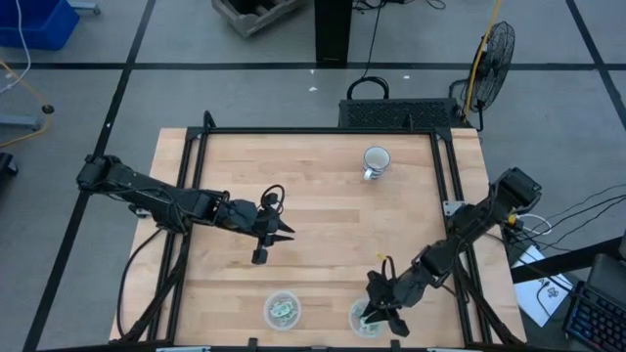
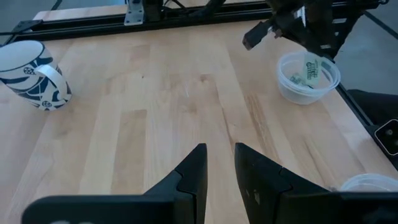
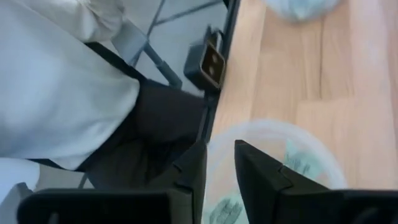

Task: Pick and place Stevia / Truvia into bins
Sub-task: Return to Home Position

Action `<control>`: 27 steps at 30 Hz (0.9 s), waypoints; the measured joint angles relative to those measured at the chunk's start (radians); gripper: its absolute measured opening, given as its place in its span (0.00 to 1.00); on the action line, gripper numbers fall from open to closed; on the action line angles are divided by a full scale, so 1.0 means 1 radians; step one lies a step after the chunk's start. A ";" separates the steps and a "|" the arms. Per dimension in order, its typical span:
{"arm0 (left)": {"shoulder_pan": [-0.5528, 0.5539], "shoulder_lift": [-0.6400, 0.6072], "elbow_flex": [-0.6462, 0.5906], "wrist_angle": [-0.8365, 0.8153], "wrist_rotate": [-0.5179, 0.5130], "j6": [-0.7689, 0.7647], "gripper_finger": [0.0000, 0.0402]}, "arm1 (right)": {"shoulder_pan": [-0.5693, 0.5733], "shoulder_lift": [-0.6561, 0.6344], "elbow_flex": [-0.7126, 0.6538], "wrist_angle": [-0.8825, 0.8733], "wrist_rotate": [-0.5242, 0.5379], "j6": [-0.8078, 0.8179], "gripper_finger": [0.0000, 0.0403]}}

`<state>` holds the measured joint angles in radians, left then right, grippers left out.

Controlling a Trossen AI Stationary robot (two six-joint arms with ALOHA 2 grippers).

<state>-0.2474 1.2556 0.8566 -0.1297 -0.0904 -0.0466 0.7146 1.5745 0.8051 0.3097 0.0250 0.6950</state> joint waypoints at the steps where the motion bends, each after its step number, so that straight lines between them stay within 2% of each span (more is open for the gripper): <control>1: 0.000 0.000 0.000 0.002 -0.003 0.002 0.22 | -0.008 0.000 0.000 0.016 0.000 -0.025 0.20; 6: 0.000 0.000 0.000 0.009 -0.017 0.055 0.22 | -0.042 -0.024 0.000 0.038 -0.028 -0.113 0.20; 11: 0.003 0.000 0.000 -0.008 -0.029 0.079 0.22 | -0.105 -0.070 0.000 -0.057 -0.051 -0.232 0.19; 17: 0.040 -0.035 0.000 -0.015 -0.286 0.063 0.22 | -0.224 -0.177 0.000 -0.213 -0.068 -0.154 0.18; 19: 0.057 -0.072 0.000 -0.080 -0.335 0.042 0.22 | -0.260 -0.235 0.000 -0.275 -0.104 -0.159 0.18; 21: 0.078 -0.124 -0.001 -0.128 -0.346 0.022 0.22 | -0.276 -0.304 0.000 -0.349 -0.104 -0.232 0.19; 24: 0.105 -0.242 0.000 -0.210 -0.322 -0.016 0.22 | -0.289 -0.426 0.000 -0.456 -0.041 -0.311 0.18; 27: 0.125 -0.384 0.000 -0.317 -0.271 -0.045 0.22 | -0.287 -0.559 -0.005 -0.580 0.100 -0.353 0.17</control>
<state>-0.1221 0.8716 0.8566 -0.4470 -0.3617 -0.0913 0.4276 1.0159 0.7998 -0.2704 0.1255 0.3423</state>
